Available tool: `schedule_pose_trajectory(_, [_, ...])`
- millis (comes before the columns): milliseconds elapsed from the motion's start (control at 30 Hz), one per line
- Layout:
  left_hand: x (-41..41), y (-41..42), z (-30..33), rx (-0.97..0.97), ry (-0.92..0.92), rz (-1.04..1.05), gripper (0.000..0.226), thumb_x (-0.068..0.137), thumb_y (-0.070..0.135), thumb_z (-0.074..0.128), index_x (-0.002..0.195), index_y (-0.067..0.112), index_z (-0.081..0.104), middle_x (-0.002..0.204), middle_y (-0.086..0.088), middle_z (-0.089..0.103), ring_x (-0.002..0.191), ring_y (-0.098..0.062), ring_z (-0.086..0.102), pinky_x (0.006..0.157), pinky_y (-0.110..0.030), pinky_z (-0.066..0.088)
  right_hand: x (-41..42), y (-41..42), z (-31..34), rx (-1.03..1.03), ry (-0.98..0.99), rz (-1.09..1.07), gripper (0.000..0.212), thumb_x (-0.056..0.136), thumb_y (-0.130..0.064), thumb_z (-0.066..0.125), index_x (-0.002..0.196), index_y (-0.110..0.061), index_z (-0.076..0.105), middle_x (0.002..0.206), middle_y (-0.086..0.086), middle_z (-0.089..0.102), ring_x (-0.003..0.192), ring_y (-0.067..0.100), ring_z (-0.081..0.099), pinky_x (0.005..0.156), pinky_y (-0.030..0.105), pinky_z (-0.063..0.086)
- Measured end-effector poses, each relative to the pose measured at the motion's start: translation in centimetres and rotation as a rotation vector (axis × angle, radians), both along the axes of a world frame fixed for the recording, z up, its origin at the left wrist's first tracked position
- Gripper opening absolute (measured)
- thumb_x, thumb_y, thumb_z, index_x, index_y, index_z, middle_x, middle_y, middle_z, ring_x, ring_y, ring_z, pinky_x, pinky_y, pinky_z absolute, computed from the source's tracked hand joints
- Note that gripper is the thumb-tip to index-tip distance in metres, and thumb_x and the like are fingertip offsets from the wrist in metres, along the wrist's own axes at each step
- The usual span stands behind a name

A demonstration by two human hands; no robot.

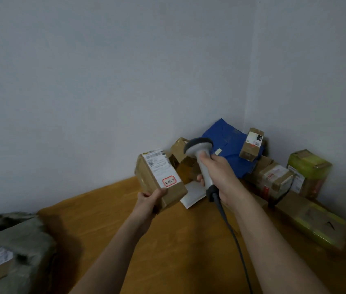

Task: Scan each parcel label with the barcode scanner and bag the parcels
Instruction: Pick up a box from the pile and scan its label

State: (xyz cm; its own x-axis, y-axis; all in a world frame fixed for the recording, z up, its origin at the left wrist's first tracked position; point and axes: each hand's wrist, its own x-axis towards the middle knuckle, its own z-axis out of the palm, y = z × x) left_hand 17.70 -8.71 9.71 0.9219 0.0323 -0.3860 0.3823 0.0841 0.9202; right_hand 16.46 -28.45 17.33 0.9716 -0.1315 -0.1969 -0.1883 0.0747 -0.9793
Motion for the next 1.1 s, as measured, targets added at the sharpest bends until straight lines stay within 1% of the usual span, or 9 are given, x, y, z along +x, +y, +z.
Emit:
schedule_pose_trajectory(167, [0.8,1.8,-0.4,-0.048,-0.002,0.11,0.069,0.081,0.025,0.074,0.133,0.014,0.029,0.114,-0.004,0.052,0.106,-0.024,0.054,0.081,-0.035,0.05,-2.0,-0.6,5.9,0.016,-0.109,0.218,0.032,0.102,-0.037,0.048,0.101,-0.008,0.062,0.066,0.01,0.058,0.054,0.014,0.054,0.053,0.025,0.046])
schedule_pose_trajectory(300, [1.1,2.8,-0.8,-0.031,-0.001,0.139,0.069,0.081,0.025,0.075,0.131,0.014,0.029,0.119,-0.007,0.051,0.105,-0.023,0.055,0.083,-0.036,0.05,-3.2,-0.5,8.5,0.016,-0.144,0.306,0.044,0.102,-0.037,0.048,0.112,0.003,0.061,0.077,0.014,0.057,0.056,0.015,0.052,0.051,0.025,0.045])
schedule_pose_trajectory(367, [1.2,3.1,-1.0,-0.015,0.006,0.148,0.067,0.081,0.025,0.075,0.129,0.013,0.03,0.123,-0.01,0.05,0.104,-0.024,0.055,0.08,-0.035,0.051,-3.7,-0.4,9.3,0.012,-0.162,0.309,0.044,0.102,-0.035,0.048,0.115,0.006,0.059,0.082,0.012,0.056,0.055,0.013,0.052,0.049,0.023,0.044])
schedule_pose_trajectory(467, [1.1,3.3,-1.3,-0.018,0.004,0.159,0.069,0.081,0.024,0.075,0.132,0.012,0.03,0.124,-0.011,0.05,0.102,-0.023,0.055,0.075,-0.032,0.051,-4.3,-0.5,10.0,-0.036,-0.183,0.3,0.042,0.103,-0.033,0.047,0.114,0.005,0.059,0.078,0.005,0.054,0.053,0.011,0.051,0.046,0.021,0.044])
schedule_pose_trajectory(600, [1.0,3.4,-1.6,-0.016,-0.002,0.178,0.066,0.082,0.022,0.074,0.13,0.014,0.03,0.121,-0.01,0.049,0.103,-0.024,0.054,0.077,-0.033,0.05,-4.8,-0.9,10.6,-0.061,-0.201,0.304,0.038,0.102,-0.033,0.047,0.107,0.002,0.059,0.079,0.003,0.054,0.053,0.012,0.05,0.046,0.021,0.043])
schedule_pose_trajectory(700, [0.9,3.5,-1.7,-0.027,-0.01,0.187,0.062,0.082,0.02,0.073,0.126,0.015,0.03,0.122,-0.01,0.048,0.101,-0.023,0.054,0.074,-0.031,0.05,-4.9,-1.2,10.8,-0.052,-0.214,0.301,0.037,0.102,-0.033,0.048,0.105,0.001,0.06,0.083,0.005,0.055,0.053,0.012,0.05,0.046,0.021,0.043])
schedule_pose_trajectory(867, [0.6,3.7,-1.9,-0.031,-0.024,0.193,0.058,0.084,0.018,0.072,0.125,0.013,0.031,0.121,-0.01,0.049,0.104,-0.024,0.054,0.076,-0.032,0.05,-4.9,-1.6,11.2,-0.055,-0.223,0.301,0.038,0.102,-0.034,0.049,0.109,0.002,0.06,0.095,0.011,0.057,0.053,0.011,0.05,0.047,0.021,0.043])
schedule_pose_trajectory(1033, [0.1,4.5,-2.4,-0.036,-0.03,0.2,0.059,0.083,0.015,0.073,0.123,0.015,0.03,0.123,-0.01,0.049,0.111,-0.027,0.054,0.094,-0.042,0.051,-4.5,-1.7,11.4,-0.098,-0.23,0.337,0.04,0.101,-0.036,0.048,0.111,0.001,0.06,0.089,0.009,0.057,0.054,0.011,0.051,0.047,0.021,0.044])
schedule_pose_trajectory(1100, [-0.3,4.9,-2.9,-0.019,-0.019,0.207,0.059,0.083,0.015,0.073,0.124,0.014,0.031,0.124,-0.01,0.05,0.112,-0.027,0.054,0.093,-0.042,0.052,-4.3,-1.7,11.2,-0.125,-0.228,0.353,0.041,0.101,-0.037,0.047,0.11,0.001,0.06,0.084,0.01,0.057,0.054,0.012,0.052,0.048,0.022,0.045])
